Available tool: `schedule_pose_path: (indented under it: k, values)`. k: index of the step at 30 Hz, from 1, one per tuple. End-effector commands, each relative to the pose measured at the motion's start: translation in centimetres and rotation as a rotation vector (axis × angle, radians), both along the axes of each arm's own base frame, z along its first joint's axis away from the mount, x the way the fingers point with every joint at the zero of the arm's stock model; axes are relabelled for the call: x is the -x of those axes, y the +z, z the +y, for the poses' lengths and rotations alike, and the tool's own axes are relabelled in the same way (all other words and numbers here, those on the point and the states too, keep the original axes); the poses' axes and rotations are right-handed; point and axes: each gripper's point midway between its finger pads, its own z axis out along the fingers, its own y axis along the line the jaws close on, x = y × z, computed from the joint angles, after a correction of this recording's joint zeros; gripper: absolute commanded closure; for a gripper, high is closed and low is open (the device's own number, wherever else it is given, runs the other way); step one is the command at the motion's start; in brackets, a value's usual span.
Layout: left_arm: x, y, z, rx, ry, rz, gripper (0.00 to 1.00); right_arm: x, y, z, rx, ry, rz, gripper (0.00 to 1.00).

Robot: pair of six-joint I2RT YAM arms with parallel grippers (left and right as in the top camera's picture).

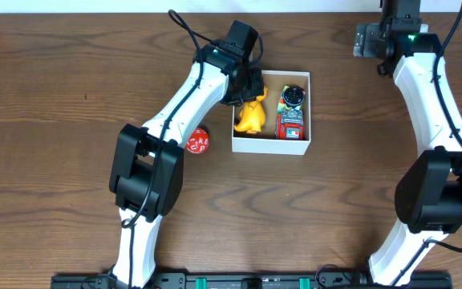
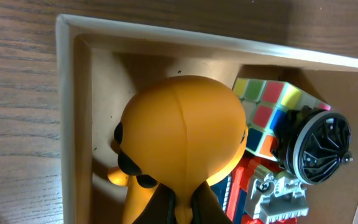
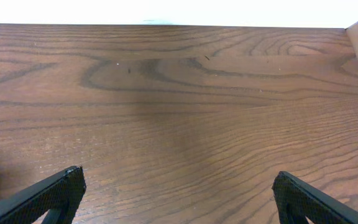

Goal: Pack container
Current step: 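Lower the dinosaur into the box and open left gripper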

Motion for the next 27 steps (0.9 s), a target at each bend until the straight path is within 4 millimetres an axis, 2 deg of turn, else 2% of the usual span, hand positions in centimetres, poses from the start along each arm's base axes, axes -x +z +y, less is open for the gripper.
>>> schedule_pose_path:
  k: [1, 2, 4, 11, 16, 19, 24, 27]
  values:
    - [0.4, -0.3, 0.3, -0.017, -0.024, 0.008, 0.94, 0.0, 1.1, -0.3, -0.001, -0.016, -0.025, 0.01]
    - [0.4, -0.3, 0.3, -0.018, -0.023, 0.01, 0.91, 0.0, 1.1, -0.3, -0.001, -0.016, -0.025, 0.01]
    - [0.4, -0.3, 0.3, -0.018, -0.024, 0.01, 0.74, 0.0, 1.1, -0.3, -0.001, -0.016, -0.025, 0.01]
    - [0.4, -0.3, 0.3, -0.018, -0.023, 0.01, 0.54, 0.0, 1.1, -0.3, -0.001, -0.015, -0.025, 0.01]
    - [0.3, -0.2, 0.4, -0.017, -0.02, 0.008, 0.55, 0.0, 1.1, -0.4, -0.001, -0.018, -0.025, 0.01]
    - [-0.2, 0.5, 0.7, -0.009, -0.012, -0.009, 0.55, 0.0, 1.1, -0.4, -0.001, -0.017, -0.025, 0.01]
    - [-1.6, 3.6, 1.5, 0.022, 0.015, -0.075, 0.54, 0.0, 1.1, -0.3, -0.001, -0.015, -0.025, 0.01]
    - [-2.2, 6.3, 2.2, 0.044, 0.033, -0.126, 0.55, 0.0, 1.1, -0.3, -0.001, -0.015, -0.026, 0.01]
